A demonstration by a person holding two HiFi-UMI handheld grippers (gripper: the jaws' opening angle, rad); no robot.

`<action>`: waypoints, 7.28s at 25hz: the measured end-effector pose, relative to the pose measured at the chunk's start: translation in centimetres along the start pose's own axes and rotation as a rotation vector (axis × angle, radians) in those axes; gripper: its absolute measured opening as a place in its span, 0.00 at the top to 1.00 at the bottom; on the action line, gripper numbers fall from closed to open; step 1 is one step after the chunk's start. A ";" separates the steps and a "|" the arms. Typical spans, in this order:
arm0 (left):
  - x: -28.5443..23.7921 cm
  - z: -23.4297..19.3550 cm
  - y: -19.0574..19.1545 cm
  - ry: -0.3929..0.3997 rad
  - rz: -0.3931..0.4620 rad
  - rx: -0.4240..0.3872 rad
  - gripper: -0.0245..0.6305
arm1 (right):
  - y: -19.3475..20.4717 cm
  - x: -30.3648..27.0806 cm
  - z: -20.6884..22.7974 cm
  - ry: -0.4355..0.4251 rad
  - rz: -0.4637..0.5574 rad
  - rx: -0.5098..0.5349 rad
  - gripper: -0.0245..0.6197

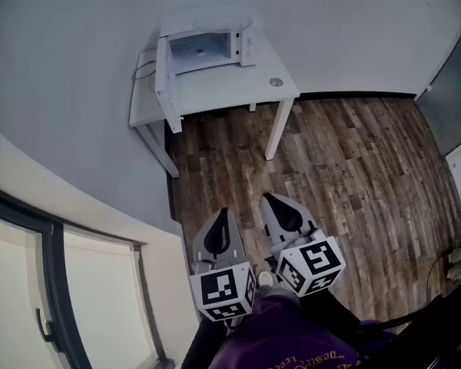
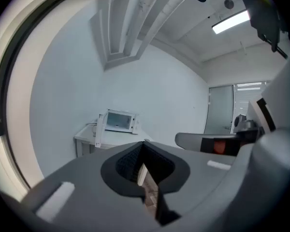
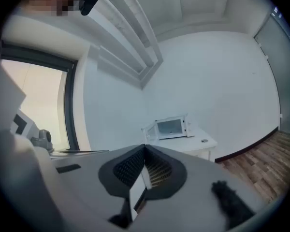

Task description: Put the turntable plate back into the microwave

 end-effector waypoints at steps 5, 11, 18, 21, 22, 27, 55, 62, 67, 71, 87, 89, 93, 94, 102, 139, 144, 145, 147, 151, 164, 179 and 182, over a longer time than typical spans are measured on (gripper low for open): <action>0.4 -1.0 0.2 0.015 -0.003 0.006 0.96 | 0.3 -0.5 -1.1 0.007 -0.001 0.015 0.95; 1.0 -3.0 1.0 0.003 -0.016 0.033 0.96 | 0.6 -1.0 -1.9 -0.025 0.041 0.010 0.95; -0.8 -3.6 1.2 -0.004 -0.014 0.037 0.96 | 0.6 -2.8 -0.5 -0.019 0.051 0.014 0.95; -2.5 -3.9 1.1 -0.014 -0.013 0.033 0.95 | 0.4 -4.4 0.7 -0.025 0.051 0.017 0.95; -3.1 -3.9 1.0 -0.016 -0.013 0.030 0.96 | 0.3 -4.9 1.2 -0.027 0.051 0.015 0.95; -7.6 -4.1 0.5 -0.017 -0.013 0.023 0.96 | -0.3 -8.3 4.0 -0.046 0.047 0.018 0.95; -25.3 -2.0 -0.8 -0.102 -0.032 0.012 0.96 | -3.5 -21.1 19.0 -0.088 0.011 0.023 0.95; -30.5 -3.7 -1.4 -0.071 -0.027 0.007 0.96 | -3.5 -25.6 20.5 -0.090 0.006 0.018 0.95; -34.9 -5.5 -2.6 -0.049 -0.023 0.011 0.96 | -4.0 -29.6 21.7 -0.085 -0.005 0.017 0.95; -38.2 -6.8 -3.6 -0.034 -0.025 -0.001 0.96 | -4.6 -32.9 22.9 -0.079 0.000 0.002 0.95; -48.2 -13.2 -6.6 0.036 -0.022 -0.013 0.95 | -5.4 -44.2 25.0 -0.020 0.002 -0.051 0.95; -49.0 -13.7 -6.6 0.035 -0.025 -0.007 0.95 | -5.4 -44.9 25.3 -0.017 -0.005 -0.053 0.95; -50.3 -14.0 -6.3 0.030 -0.032 0.005 0.95 | -5.1 -46.1 26.2 -0.013 -0.025 -0.056 0.95; -50.7 -14.1 -6.2 0.027 -0.037 0.007 0.95 | -5.0 -46.5 26.5 -0.013 -0.030 -0.057 0.95; -54.2 -14.3 -6.3 -0.027 -0.037 0.036 0.95 | -5.4 -49.6 29.9 -0.076 -0.028 -0.101 0.86; -66.4 -17.0 -7.6 0.028 0.034 0.800 0.62 | -6.1 -58.5 37.2 -0.210 -0.021 -0.641 0.71; -67.1 -16.9 -7.5 0.046 0.025 0.840 0.62 | -5.9 -58.6 37.0 -0.197 -0.010 -0.674 0.71; -67.2 -16.9 -7.4 0.047 0.025 0.845 0.62 | -6.0 -58.6 36.9 -0.195 -0.010 -0.681 0.71; -67.3 -16.9 -7.4 0.055 0.029 0.861 0.62 | -6.0 -58.6 36.9 -0.193 -0.012 -0.687 0.71; -67.4 -16.9 -7.4 0.058 0.040 0.862 0.71 | -6.0 -58.6 36.9 -0.200 -0.022 -0.690 0.71; -67.8 -16.9 -7.3 0.103 0.081 0.927 0.83 | -5.7 -58.8 37.0 -0.180 -0.042 -0.737 0.73; -67.5 -16.9 -6.8 0.159 0.129 0.989 0.85 | -6.1 -58.6 36.8 -0.193 -0.027 -0.748 0.76; -67.6 -17.0 -6.7 0.168 0.137 0.992 0.85 | -6.2 -58.7 36.7 -0.197 -0.028 -0.747 0.76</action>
Point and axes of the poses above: the fingertips, and each gripper's own axes: x backward along the fingers, z to its right, y out of its underside, the point moved 8 cm from there along x, backward along the fingers, and after that the axes turned 7 degrees about z, right-handed, at the moved point
